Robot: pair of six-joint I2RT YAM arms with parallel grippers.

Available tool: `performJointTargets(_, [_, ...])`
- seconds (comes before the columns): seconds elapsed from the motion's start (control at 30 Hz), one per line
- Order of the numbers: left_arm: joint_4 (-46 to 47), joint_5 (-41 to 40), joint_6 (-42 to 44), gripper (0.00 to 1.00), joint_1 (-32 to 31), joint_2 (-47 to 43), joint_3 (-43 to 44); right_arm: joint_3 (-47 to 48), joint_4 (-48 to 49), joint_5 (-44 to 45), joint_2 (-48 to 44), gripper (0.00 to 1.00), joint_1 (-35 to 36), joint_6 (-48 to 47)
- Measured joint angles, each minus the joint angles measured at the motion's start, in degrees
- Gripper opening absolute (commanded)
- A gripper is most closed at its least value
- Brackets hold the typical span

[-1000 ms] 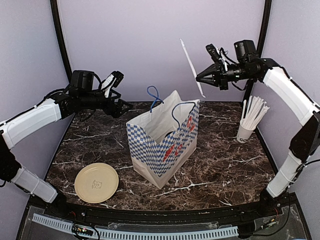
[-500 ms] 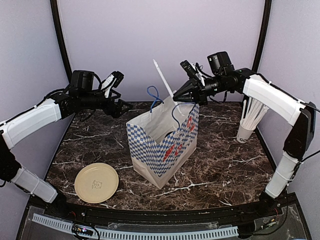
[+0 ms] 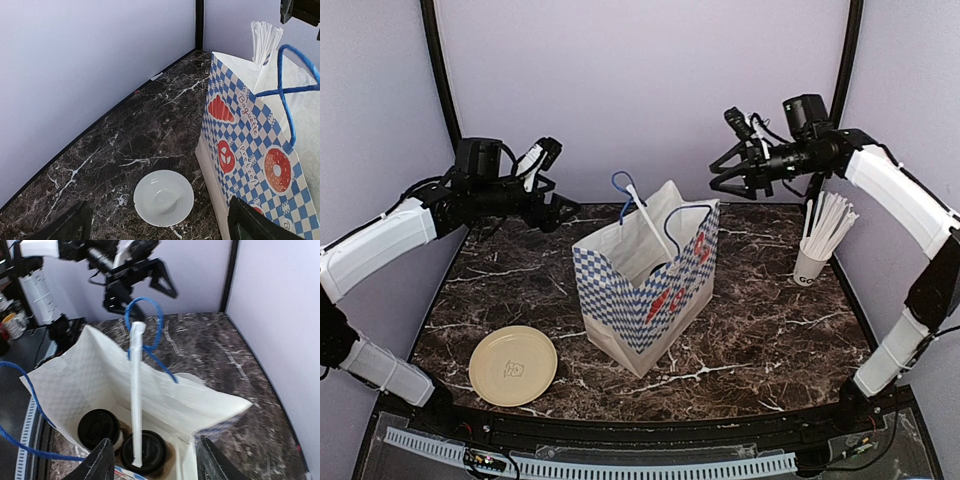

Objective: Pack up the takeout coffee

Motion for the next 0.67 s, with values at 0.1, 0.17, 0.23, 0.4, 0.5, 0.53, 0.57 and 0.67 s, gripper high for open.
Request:
performJointTargets(0.1, [0.26, -1.57, -0.83, 0.97, 0.0, -2.51, 0.0, -2.73, 3.56, 3.15, -5.84, 0.68, -5.81, 5.2])
performJointTargets(0.17, [1.05, -2.29, -1.86, 0.97, 0.0, -5.62, 0.02, -5.95, 6.45, 4.85, -10.47, 0.9, -11.23, 9.29])
performJointTargets(0.23, [1.4, -2.05, -3.02, 0.97, 0.0, -8.9, 0.5, -9.29, 8.85, 6.21, -14.1, 0.98, -16.26, 13.57])
performJointTargets(0.4, [0.92, 0.85, -5.95, 0.97, -0.02, -13.81, 7.45, -19.37, 13.9, 13.88, -22.56, 0.98, -26.71, 21.99])
performJointTargets(0.5, [-2.36, -2.8, -7.08, 0.99, -0.31, -13.9, 12.7, -23.26, 16.06, 26.34, -27.23, 0.98, -27.3, 27.04])
performJointTargets(0.53, [-3.91, -6.03, -7.32, 0.99, -0.39, -13.64, 13.9, -24.04, 17.03, 30.93, -28.68, 0.99, -27.23, 28.35])
performJointTargets(0.57, [-5.2, -9.01, -7.32, 0.99, -0.35, -13.33, 14.64, -24.55, 17.97, 35.78, -29.99, 0.98, -27.17, 29.35])
performJointTargets(0.67, [-9.57, -19.71, -6.86, 0.99, -0.33, -11.47, 15.3, -25.18, 21.14, 45.66, -32.46, 0.98, -27.23, 30.4])
